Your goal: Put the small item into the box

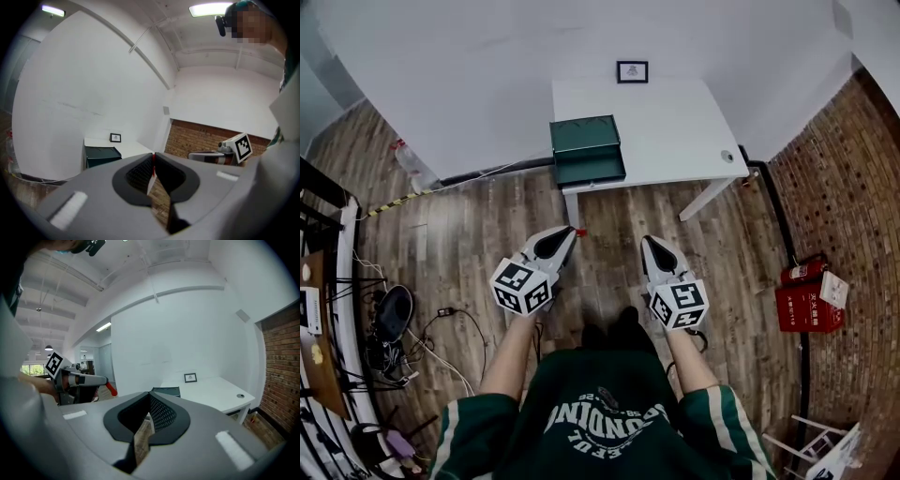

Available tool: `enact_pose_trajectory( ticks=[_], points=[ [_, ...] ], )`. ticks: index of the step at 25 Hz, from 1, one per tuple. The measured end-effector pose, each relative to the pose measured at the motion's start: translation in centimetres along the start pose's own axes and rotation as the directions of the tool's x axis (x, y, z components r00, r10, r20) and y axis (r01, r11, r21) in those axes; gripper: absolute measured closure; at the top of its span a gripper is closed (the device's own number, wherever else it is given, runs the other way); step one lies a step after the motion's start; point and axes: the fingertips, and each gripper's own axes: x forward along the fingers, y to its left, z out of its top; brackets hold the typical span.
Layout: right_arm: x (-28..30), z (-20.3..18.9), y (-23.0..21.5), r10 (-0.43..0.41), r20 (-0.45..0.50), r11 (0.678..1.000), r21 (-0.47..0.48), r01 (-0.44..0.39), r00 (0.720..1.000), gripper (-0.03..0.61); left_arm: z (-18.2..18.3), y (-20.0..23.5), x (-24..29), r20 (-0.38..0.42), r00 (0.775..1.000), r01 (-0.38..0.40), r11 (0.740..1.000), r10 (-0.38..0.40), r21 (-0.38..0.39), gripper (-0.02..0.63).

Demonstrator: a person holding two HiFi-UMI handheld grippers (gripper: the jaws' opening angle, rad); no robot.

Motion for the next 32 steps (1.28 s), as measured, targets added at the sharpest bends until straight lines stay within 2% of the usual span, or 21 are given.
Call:
enact_pose_trajectory(
  ticks=[5, 11, 18, 25, 29, 32],
  points=[
    [2.7, 0.0, -1.9, 0.007, -0.017, 1.0, 0.002, -0.007, 1.0, 0.575, -0.1, 2.1, 2.2, 0.002, 1.0, -0.014, 0.999, 0.014, -0.029, 0.549],
    [8.3, 0.8, -3.8, 0.069, -0.012, 0.997, 0.018, -0.069, 0.998, 0.575, 1.4, 5.7, 5.1, 0.0, 0.998, -0.067, 0.998, 0.067, -0.02, 0.549],
    [14.8, 3.7, -8.8, 0.145, -0.004, 0.989, 0.005, -0.145, 0.989, 0.575, 4.1, 9.1, 11.3, 0.004, 0.991, -0.134, 0.991, 0.134, -0.009, 0.549],
    [22.2, 7.6, -14.4, 0.262, -0.017, 0.965, -0.026, -0.262, 0.965, 0.575, 7.9, 12.8, 17.8, 0.042, 0.969, -0.243, 0.97, 0.243, -0.016, 0.549],
    [25.7, 8.4, -16.3, 0.321, -0.038, 0.945, -0.049, -0.322, 0.946, 0.575, 8.8, 14.1, 20.5, 0.05, 0.958, -0.28, 0.959, 0.281, -0.035, 0.549],
    [27.1, 8.3, -16.7, 0.347, -0.046, 0.936, -0.042, -0.349, 0.937, 0.575, 9.2, 14.6, 21.5, 0.041, 0.953, -0.301, 0.954, 0.301, 0.0, 0.549]
  ],
)
